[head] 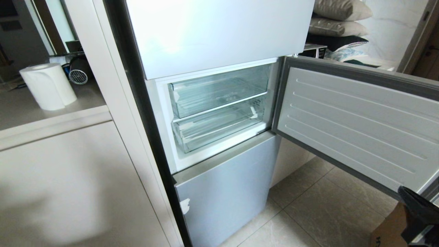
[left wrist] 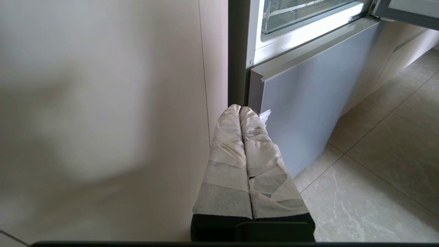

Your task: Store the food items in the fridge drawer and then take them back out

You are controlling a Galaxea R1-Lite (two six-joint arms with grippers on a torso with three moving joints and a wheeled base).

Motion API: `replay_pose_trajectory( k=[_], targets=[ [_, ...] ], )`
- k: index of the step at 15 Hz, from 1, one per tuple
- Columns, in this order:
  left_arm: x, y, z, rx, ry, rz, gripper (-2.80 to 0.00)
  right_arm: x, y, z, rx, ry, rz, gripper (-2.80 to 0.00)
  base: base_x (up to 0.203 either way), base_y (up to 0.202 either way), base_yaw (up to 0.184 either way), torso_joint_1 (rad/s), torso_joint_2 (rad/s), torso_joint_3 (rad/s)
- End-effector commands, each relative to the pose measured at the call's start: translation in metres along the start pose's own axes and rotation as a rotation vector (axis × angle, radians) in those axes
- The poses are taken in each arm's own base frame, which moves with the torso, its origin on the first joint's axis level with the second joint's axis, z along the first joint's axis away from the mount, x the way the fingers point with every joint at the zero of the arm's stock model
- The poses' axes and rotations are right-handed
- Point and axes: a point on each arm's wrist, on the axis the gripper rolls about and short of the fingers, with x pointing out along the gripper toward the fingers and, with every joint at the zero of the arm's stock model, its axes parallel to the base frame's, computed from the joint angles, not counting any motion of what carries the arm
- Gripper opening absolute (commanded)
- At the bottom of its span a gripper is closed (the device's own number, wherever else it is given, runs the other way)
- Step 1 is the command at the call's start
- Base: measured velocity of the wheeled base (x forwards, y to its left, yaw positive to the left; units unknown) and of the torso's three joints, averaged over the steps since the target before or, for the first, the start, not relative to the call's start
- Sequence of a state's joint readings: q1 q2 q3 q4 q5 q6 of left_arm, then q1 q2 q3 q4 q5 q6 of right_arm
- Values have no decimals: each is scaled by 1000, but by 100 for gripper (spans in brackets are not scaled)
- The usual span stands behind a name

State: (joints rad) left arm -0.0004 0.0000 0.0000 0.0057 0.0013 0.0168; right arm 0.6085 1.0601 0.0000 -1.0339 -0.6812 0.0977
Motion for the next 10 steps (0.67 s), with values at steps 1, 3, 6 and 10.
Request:
replay_pose_trajectory(
  k=[1,3,6,10],
  targets=[
    [0,0,0,0,2,0,-280,-22,-19,7,59,-63,-14,-280,0,0,0,0,0,0],
    [0,0,0,0,2,1,-280,-36,-33,3,60,-52,-59,-280,0,0,0,0,0,0],
    [0,0,0,0,2,-1,-280,-44,-45,16,62,-59,-170,-280,0,0,0,0,0,0],
    [0,0,0,0,2,1,-280,-33,-55,50,118,-106,-299,-280,0,0,0,0,0,0]
  ],
)
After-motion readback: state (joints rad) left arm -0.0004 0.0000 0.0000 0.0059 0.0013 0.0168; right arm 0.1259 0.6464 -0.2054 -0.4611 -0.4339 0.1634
